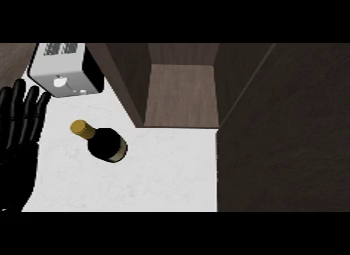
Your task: Pick up the wine, place it into the cabinet and close the cabinet
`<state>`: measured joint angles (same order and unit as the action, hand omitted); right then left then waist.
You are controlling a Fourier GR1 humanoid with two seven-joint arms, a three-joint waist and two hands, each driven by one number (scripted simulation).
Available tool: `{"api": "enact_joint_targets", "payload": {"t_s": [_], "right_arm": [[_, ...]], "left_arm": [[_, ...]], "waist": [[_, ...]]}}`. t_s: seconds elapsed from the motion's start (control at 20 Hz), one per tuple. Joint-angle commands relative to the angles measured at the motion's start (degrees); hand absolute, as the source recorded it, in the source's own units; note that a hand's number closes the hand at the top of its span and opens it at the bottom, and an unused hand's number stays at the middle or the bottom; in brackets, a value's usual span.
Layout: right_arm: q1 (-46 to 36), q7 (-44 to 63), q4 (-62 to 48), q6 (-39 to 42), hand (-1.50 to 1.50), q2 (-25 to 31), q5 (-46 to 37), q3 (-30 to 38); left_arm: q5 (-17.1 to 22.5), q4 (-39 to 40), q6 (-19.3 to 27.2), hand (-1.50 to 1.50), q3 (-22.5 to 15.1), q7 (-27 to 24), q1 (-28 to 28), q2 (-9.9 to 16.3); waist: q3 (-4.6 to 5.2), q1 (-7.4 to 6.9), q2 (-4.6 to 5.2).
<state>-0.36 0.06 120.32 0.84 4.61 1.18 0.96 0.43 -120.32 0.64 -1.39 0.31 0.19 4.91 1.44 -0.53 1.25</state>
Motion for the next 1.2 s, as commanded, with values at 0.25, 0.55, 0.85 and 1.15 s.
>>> {"api": "enact_joint_targets", "payload": {"t_s": [0.25, 0.55, 0.85, 1.15], "right_arm": [[4.9, -0.8, 4.9, 0.2, -1.50, 0.9, -0.9, 1.2], [11.8, 8.7, 9.8, 8.4, -1.50, 2.2, 8.4, -6.6], [13.1, 12.1, 14.2, 9.5, -1.50, 3.5, 12.2, -3.1], [14.1, 13.6, 15.6, 10.1, -1.50, 2.8, 11.9, -3.2]], "left_arm": [[-24.2, 5.0, 22.7, -1.50, 9.6, 1.9, -6.0, -2.6], [-13.0, 9.1, 43.9, -1.50, -2.4, 10.0, -12.0, -4.9], [-12.9, 19.5, 52.3, -1.50, -7.5, 7.8, -19.4, -4.9], [-19.1, 23.0, 55.3, -1.50, -7.2, 17.0, -29.4, -4.9]], "waist": [[-1.70, 2.51, -1.22], [-1.48, 2.19, -1.41], [-1.45, 1.12, -1.29], [-1.47, 0.95, -1.34]]}}
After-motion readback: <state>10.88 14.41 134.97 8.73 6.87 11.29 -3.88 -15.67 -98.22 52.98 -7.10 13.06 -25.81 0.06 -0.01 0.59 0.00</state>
